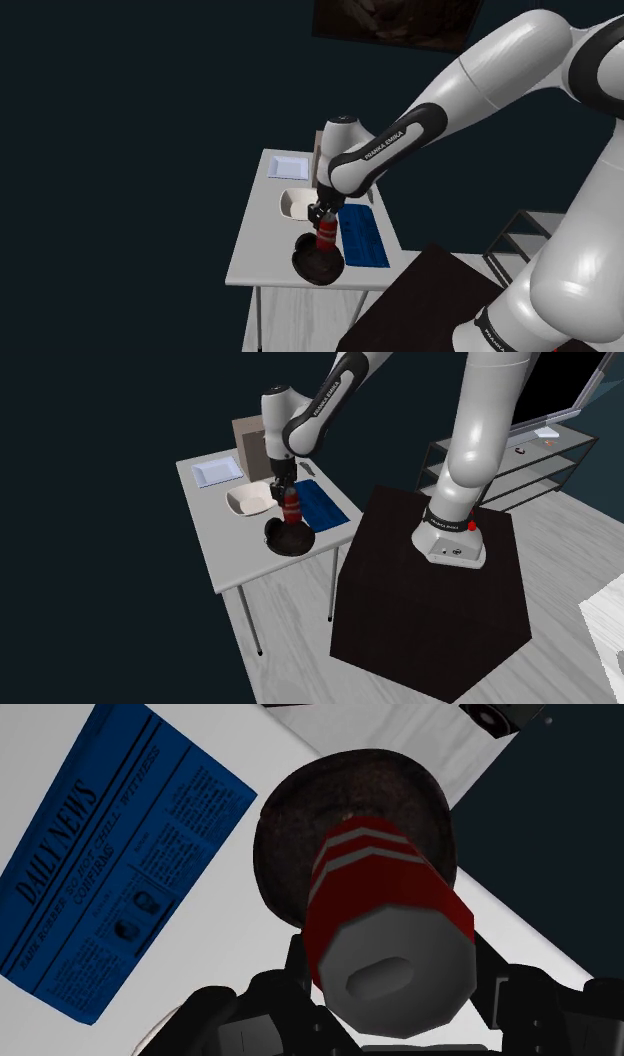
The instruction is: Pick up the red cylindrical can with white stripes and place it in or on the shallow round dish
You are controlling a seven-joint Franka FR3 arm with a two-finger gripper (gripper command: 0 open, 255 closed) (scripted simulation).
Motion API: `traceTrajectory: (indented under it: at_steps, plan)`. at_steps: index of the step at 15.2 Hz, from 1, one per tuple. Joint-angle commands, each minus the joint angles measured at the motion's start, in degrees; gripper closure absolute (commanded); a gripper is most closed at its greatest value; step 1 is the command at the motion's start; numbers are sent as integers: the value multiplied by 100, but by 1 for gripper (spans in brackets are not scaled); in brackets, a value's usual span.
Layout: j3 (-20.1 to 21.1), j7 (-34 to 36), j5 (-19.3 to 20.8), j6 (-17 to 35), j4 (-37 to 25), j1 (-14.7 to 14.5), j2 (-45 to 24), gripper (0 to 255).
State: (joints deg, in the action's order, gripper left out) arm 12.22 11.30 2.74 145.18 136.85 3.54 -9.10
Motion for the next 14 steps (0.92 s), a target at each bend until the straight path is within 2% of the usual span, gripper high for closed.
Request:
traceTrajectory:
  at_steps: [1,7,14]
  plan:
    - [-21,35,61,156,8,-7,-148,255]
    - [-102,165,246,581,8,-58,-583,255]
    - [-102,165,246,581,8,-59,-582,255]
